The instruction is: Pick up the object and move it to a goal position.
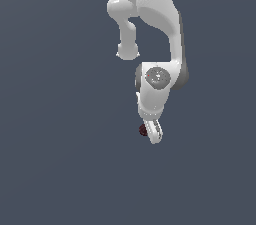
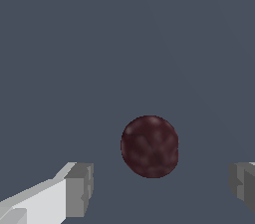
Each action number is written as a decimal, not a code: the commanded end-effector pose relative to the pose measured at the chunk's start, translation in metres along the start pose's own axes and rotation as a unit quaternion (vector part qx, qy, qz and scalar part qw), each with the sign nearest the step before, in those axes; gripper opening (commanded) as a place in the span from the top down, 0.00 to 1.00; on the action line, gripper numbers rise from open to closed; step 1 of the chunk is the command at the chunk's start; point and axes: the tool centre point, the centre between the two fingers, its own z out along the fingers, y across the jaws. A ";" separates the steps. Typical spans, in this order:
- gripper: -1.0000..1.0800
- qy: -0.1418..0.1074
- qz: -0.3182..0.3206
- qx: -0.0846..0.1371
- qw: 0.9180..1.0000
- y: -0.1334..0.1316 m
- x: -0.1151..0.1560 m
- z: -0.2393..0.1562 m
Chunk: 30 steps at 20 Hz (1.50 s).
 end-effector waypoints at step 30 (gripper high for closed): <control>1.00 0.000 0.002 0.000 1.000 0.000 0.000 0.050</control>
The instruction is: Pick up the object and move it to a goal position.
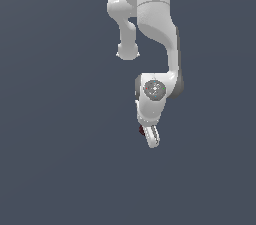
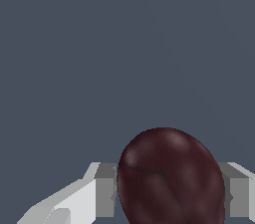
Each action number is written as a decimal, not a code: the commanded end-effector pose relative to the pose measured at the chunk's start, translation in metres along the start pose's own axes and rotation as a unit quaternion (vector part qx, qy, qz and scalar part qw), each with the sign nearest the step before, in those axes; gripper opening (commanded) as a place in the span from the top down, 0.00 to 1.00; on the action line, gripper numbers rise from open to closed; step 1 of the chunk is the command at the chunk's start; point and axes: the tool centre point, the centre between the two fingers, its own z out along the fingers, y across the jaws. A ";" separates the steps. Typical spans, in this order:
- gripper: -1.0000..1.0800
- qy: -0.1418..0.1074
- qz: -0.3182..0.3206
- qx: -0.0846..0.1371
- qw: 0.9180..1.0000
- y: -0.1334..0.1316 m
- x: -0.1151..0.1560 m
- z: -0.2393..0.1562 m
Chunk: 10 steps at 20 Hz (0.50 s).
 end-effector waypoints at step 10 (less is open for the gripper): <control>1.00 0.000 0.000 0.000 1.000 0.011 0.014 -0.026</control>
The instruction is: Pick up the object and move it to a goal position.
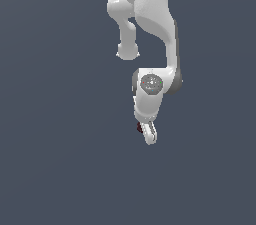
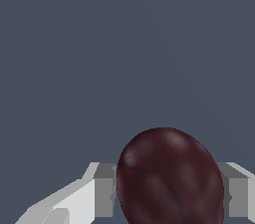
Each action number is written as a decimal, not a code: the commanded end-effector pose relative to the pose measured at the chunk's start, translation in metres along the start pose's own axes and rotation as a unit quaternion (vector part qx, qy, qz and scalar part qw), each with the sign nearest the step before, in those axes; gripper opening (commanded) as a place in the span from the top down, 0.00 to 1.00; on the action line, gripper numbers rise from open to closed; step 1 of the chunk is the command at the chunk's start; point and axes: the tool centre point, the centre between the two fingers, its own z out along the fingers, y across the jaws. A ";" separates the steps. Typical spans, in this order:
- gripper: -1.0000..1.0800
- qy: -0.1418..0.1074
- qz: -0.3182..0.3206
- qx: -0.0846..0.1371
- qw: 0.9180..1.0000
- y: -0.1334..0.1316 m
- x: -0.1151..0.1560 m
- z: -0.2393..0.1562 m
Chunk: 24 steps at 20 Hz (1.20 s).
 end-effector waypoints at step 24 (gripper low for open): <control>1.00 -0.002 0.002 0.001 1.000 0.097 0.122 -0.225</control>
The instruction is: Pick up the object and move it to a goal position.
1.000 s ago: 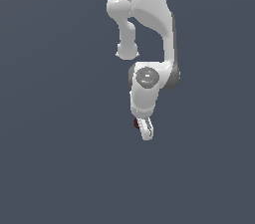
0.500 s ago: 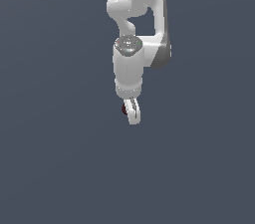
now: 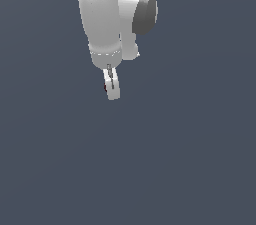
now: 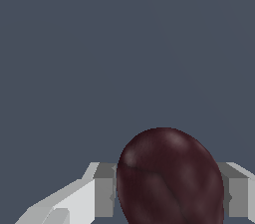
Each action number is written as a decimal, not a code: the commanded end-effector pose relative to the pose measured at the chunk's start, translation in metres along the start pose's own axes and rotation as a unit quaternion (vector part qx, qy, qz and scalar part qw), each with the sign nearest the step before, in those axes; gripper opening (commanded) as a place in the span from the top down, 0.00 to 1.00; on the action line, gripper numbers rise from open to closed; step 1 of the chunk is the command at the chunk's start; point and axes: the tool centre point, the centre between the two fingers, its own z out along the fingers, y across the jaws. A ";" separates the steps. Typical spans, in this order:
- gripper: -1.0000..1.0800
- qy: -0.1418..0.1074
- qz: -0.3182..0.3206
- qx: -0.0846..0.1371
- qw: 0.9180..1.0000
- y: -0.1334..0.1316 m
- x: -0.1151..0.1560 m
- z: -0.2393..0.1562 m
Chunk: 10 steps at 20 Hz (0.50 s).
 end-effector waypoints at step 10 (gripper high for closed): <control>1.00 0.001 0.000 0.000 1.000 0.049 0.064 -0.121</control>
